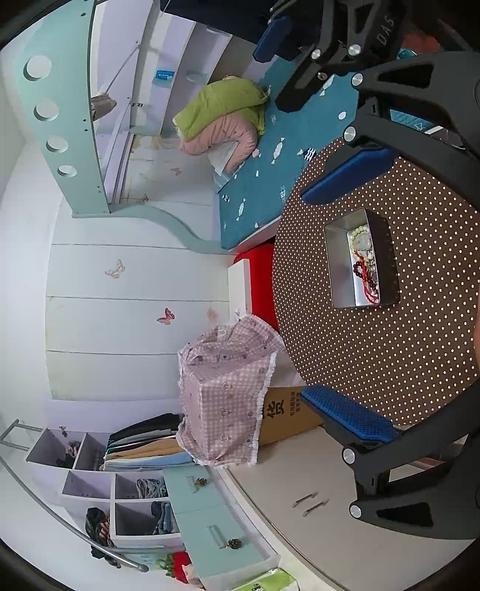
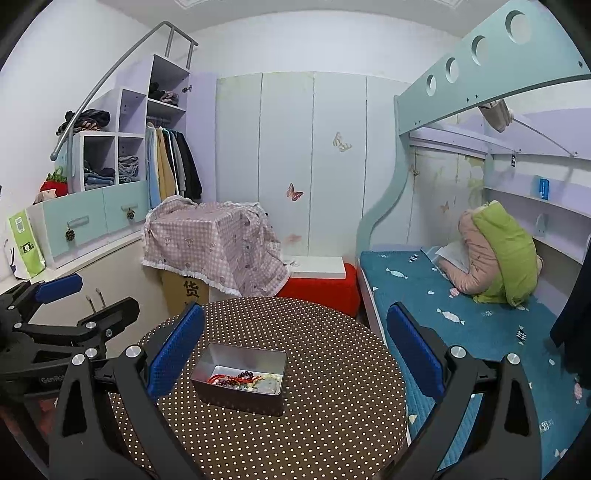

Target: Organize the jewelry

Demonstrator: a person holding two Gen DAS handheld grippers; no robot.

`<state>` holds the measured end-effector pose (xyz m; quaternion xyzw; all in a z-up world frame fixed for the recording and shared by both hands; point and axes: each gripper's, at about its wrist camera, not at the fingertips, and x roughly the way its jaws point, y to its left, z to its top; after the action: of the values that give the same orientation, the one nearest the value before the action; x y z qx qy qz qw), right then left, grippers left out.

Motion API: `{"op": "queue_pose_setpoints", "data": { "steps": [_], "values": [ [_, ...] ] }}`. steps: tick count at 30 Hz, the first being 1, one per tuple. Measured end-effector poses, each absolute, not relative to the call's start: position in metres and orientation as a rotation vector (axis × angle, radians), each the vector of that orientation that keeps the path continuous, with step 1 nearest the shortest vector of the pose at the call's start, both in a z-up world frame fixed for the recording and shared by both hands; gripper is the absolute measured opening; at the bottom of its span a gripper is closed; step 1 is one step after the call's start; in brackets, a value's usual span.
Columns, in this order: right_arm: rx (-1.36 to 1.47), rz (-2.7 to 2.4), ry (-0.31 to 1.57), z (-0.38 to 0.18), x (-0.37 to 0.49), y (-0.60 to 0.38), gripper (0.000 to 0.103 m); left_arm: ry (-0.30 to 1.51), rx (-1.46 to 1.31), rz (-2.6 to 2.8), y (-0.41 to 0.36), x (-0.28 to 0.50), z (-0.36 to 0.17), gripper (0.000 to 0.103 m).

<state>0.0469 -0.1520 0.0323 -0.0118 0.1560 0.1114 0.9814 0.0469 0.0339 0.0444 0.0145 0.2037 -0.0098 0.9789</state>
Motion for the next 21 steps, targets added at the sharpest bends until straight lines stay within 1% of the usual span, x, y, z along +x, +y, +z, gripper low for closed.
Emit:
{"op": "queue_pose_setpoints", "data": {
  "steps": [21],
  "values": [
    [-0.025, 0.232, 0.332, 0.028, 0.042, -0.149, 0.095, 0.421, 0.018, -0.005, 0.034, 0.037, 0.041, 0.098]
  ]
}}
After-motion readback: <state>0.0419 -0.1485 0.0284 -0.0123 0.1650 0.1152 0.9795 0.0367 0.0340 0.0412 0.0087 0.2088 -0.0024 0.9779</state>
